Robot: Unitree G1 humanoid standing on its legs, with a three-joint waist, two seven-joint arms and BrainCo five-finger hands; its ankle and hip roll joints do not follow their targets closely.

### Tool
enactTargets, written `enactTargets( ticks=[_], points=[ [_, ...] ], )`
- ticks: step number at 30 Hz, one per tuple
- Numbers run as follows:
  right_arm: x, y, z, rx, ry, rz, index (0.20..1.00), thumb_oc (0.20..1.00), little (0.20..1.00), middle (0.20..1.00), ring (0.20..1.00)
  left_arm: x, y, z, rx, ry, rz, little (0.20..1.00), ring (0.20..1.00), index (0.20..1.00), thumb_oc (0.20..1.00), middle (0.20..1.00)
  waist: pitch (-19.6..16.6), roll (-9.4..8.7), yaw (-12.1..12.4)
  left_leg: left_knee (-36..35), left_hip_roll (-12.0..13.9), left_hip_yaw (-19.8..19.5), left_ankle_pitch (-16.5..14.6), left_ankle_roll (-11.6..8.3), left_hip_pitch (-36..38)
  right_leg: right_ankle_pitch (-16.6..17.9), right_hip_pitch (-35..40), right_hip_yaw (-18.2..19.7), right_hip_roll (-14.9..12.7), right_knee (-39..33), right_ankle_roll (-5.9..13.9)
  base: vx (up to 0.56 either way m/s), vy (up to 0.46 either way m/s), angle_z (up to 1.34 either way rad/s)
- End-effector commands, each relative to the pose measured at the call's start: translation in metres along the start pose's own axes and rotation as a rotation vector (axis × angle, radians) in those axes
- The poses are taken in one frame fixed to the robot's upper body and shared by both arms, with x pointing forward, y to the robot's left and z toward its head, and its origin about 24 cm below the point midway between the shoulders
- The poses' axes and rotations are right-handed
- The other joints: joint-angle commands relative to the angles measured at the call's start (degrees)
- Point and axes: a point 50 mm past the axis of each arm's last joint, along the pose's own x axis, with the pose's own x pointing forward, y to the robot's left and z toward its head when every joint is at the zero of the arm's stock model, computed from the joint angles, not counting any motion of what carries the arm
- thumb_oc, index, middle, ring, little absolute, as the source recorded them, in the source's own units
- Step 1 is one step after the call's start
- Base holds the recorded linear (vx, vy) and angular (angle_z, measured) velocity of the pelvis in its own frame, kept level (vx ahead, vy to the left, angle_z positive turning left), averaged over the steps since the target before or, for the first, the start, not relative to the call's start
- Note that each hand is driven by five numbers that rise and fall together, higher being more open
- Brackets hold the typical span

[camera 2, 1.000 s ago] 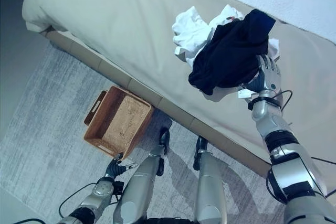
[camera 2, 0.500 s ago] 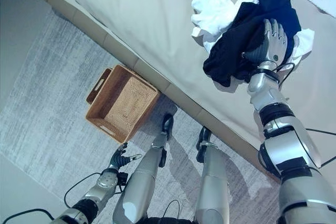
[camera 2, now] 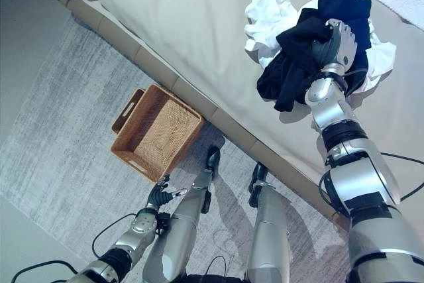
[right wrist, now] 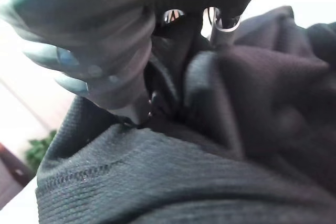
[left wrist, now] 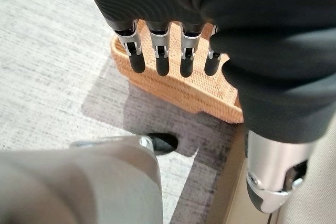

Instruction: Pick up clothes into the bucket

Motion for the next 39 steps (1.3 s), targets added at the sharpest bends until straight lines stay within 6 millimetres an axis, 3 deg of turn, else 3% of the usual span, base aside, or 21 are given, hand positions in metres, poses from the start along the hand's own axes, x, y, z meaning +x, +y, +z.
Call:
enactTargets(
  ticks=[1,2,4,5,8,10,11,12,14,15,20,22,23,24,26,27,28,30,34,37,39],
  points=[
    [0.026,-0.054,0.022,-0.024,-0.157,-0.154,0.200,0.200,0.200,0.200,0.200,-0.007,0.000,-0.010,0.017,0.009,-0.008,1.000,1.000,1.000,1.000,1.000,-0.73,-0.26,0.23,4.61,-0.72,2.04,-4.36,0.25,1.00,5.10,4.40,4.79,-0.59,-6.97,4.13,0.01,-0.018,0.13],
    [0.032,-0.075,0.024,-0.047,-0.185,-0.207,0.200,0.200,0.200,0.200,0.200,-0.007,0.007,-0.014,0.025,0.027,0.011,1.000,1.000,1.000,1.000,1.000,-0.73,-1.00,0.00,4.47,-0.58,1.99,-4.40,0.11,2.16,5.17,5.83,4.85,-0.32,-7.64,3.98,0.01,-0.028,0.10],
    [0.032,-0.081,0.024,-0.055,-0.195,-0.222,0.200,0.200,0.200,0.200,0.200,-0.008,0.009,-0.016,0.027,0.034,0.016,1.000,1.000,1.000,1.000,1.000,-0.73,-1.28,-0.06,4.14,-0.45,1.95,-4.39,0.06,2.91,5.30,6.61,4.80,-0.14,-8.19,3.96,0.01,-0.030,0.05],
    [0.037,-0.101,0.024,-0.067,-0.208,-0.276,0.200,0.200,0.200,0.200,0.200,-0.008,0.016,-0.021,0.039,0.057,0.034,1.000,1.000,1.000,1.000,1.000,-0.73,-2.25,-0.30,3.34,-0.09,1.99,-4.27,-0.27,4.75,5.76,8.65,4.71,0.35,-9.76,4.02,0.00,-0.028,0.04],
    [0.039,-0.119,0.028,-0.067,-0.232,-0.322,0.200,0.200,0.200,0.200,0.200,-0.008,0.025,-0.024,0.044,0.071,0.060,1.000,1.000,1.000,1.000,1.000,-0.74,-3.30,-0.52,1.95,0.61,2.13,-4.13,-0.60,7.19,6.45,11.10,4.58,0.97,-11.82,4.19,0.01,-0.030,0.00],
    [0.041,-0.149,0.037,-0.047,-0.277,-0.406,0.200,0.200,0.200,0.200,0.200,-0.008,0.037,-0.029,0.042,0.098,0.100,1.000,1.000,1.000,1.000,1.000,-2.92,-5.31,-1.15,-0.60,1.69,2.76,-3.67,-0.99,10.15,7.87,14.30,4.36,2.00,-15.53,4.64,0.05,-0.034,-0.06],
    [0.041,-0.150,0.036,-0.047,-0.276,-0.407,0.200,0.200,0.200,0.200,0.200,-0.008,0.037,-0.029,0.042,0.097,0.100,1.000,1.000,1.000,1.000,1.000,-2.97,-5.29,-1.14,-0.82,1.68,2.71,-3.31,-0.96,10.06,8.25,14.27,4.31,2.00,-15.84,4.66,0.09,-0.048,-0.14],
    [0.041,-0.165,0.035,-0.041,-0.281,-0.445,0.200,0.200,0.200,0.200,0.200,-0.008,0.044,-0.028,0.044,0.092,0.114,1.000,1.000,1.000,1.000,1.000,-4.62,-6.30,-1.48,-2.24,2.23,3.11,-3.45,-1.20,12.01,8.56,16.61,3.97,2.59,-17.95,4.92,0.06,-0.030,-0.14],
    [0.040,-0.170,0.035,-0.039,-0.283,-0.454,0.200,0.200,0.200,0.200,0.200,-0.008,0.047,-0.028,0.043,0.091,0.117,1.000,1.000,1.000,1.000,1.000,-5.49,-6.77,-1.64,-3.38,2.46,3.22,-3.00,-1.22,13.03,9.22,17.82,3.84,2.95,-19.39,5.03,0.08,-0.021,-0.08],
    [0.041,-0.183,0.038,-0.040,-0.301,-0.476,0.200,0.200,0.200,0.200,0.200,-0.008,0.053,-0.021,0.035,0.053,0.123,1.000,1.000,1.000,1.000,1.000,-7.40,-7.91,-1.87,-4.63,3.03,3.94,-3.51,-1.40,15.43,9.55,20.41,3.94,3.60,-21.60,5.36,0.06,-0.001,-0.04],
    [0.041,-0.191,0.045,-0.013,-0.329,-0.462,0.200,0.200,0.200,0.200,0.200,-0.006,0.059,0.003,0.018,-0.054,0.099,1.000,1.000,1.000,1.000,1.000,-11.45,-9.54,-2.40,-5.86,3.79,5.83,-4.20,-1.40,19.72,10.50,25.06,5.00,4.61,-25.19,5.89,0.12,-0.001,-0.20],
    [0.041,-0.185,0.051,0.035,-0.354,-0.402,0.200,0.200,0.200,0.200,0.200,-0.005,0.066,0.036,0.039,-0.196,0.069,1.000,1.000,1.000,1.000,1.000,-13.79,-9.79,-2.85,-5.82,3.92,6.72,-5.55,-1.21,22.78,9.79,27.83,5.74,5.13,-25.57,5.88,0.14,0.031,-0.16],
    [0.041,-0.185,0.051,0.036,-0.354,-0.402,0.200,0.200,0.200,0.200,0.200,-0.005,0.067,0.036,0.039,-0.196,0.070,1.000,1.000,1.000,1.000,1.000,-13.79,-9.85,-2.86,-5.96,3.86,6.74,-5.22,-1.17,22.69,10.10,27.76,5.77,5.08,-25.76,5.91,0.12,0.030,-0.18],
    [0.042,-0.178,0.061,0.028,-0.382,-0.336,0.200,0.200,0.200,0.200,0.200,-0.006,0.071,0.074,0.064,-0.346,0.031,1.000,1.000,1.000,1.000,1.000,-15.68,-10.02,-3.30,-5.95,4.29,7.64,-6.23,-1.14,24.95,9.32,29.75,6.39,5.49,-25.77,5.89,0.11,0.032,-0.15],
    [0.043,-0.171,0.064,0.030,-0.388,-0.262,0.200,0.200,0.200,0.200,0.200,-0.011,0.076,0.102,0.062,-0.449,-0.005,1.000,1.000,1.000,1.000,1.000,-17.57,-10.01,-3.88,-6.46,4.63,8.30,-6.61,-1.09,26.86,8.98,31.40,6.88,5.82,-26.13,5.93,0.14,0.017,-0.25],
    [0.043,-0.164,0.069,0.045,-0.399,-0.214,0.200,0.200,0.200,0.200,0.200,-0.015,0.078,0.128,0.062,-0.541,-0.037,1.000,1.000,1.000,1.000,1.000,-18.64,-9.97,-4.26,-6.83,4.82,8.64,-6.75,-1.10,27.81,8.89,32.10,7.01,6.00,-26.24,6.02,0.07,-0.002,-0.33],
    [0.043,-0.164,0.069,0.046,-0.400,-0.214,0.200,0.200,0.200,0.200,0.200,-0.015,0.078,0.129,0.062,-0.541,-0.036,1.000,1.000,1.000,1.000,1.000,-18.69,-9.98,-4.32,-6.97,4.77,8.64,-6.43,-1.08,27.64,9.18,31.95,7.00,5.96,-26.40,6.03,0.11,0.006,-0.29],
    [0.041,-0.144,0.073,0.028,-0.409,-0.070,0.200,0.200,0.200,0.200,0.200,-0.025,0.076,0.179,0.065,-0.712,-0.107,1.000,1.000,1.000,1.000,1.000,-21.64,-9.93,-5.12,-8.32,5.40,9.39,-6.66,-1.12,30.25,8.92,33.83,7.19,6.23,-26.99,6.14,0.13,-0.001,-0.14],
    [0.039,-0.123,0.088,-0.003,-0.441,0.090,0.200,0.200,0.200,0.200,0.200,-0.032,0.052,0.242,0.142,-0.878,-0.225,1.000,1.000,1.000,1.000,1.000,-24.79,-10.12,-6.06,-9.57,5.73,10.21,-7.05,-1.13,33.18,8.83,36.54,7.50,6.44,-28.10,6.34,0.09,-0.007,-0.03],
    [0.040,-0.118,0.101,-0.007,-0.467,0.126,0.200,0.200,0.200,0.200,0.200,-0.034,0.040,0.258,0.161,-0.909,-0.278,1.000,1.000,1.000,1.000,1.000,-25.70,-9.87,-6.31,-9.87,5.84,10.87,-7.38,-1.06,34.42,9.04,37.50,7.82,6.52,-28.90,6.48,0.06,0.001,-0.16],
    [0.040,-0.109,0.115,0.023,-0.486,0.174,0.200,0.200,0.200,0.200,0.200,-0.036,0.018,0.283,0.204,-0.946,-0.357,1.000,1.000,1.000,1.000,1.000,-27.05,-9.69,-6.88,-10.12,5.95,11.49,-7.64,-1.02,35.55,9.32,38.48,8.41,6.70,-29.79,6.53,0.05,0.007,-0.25]
  ],
)
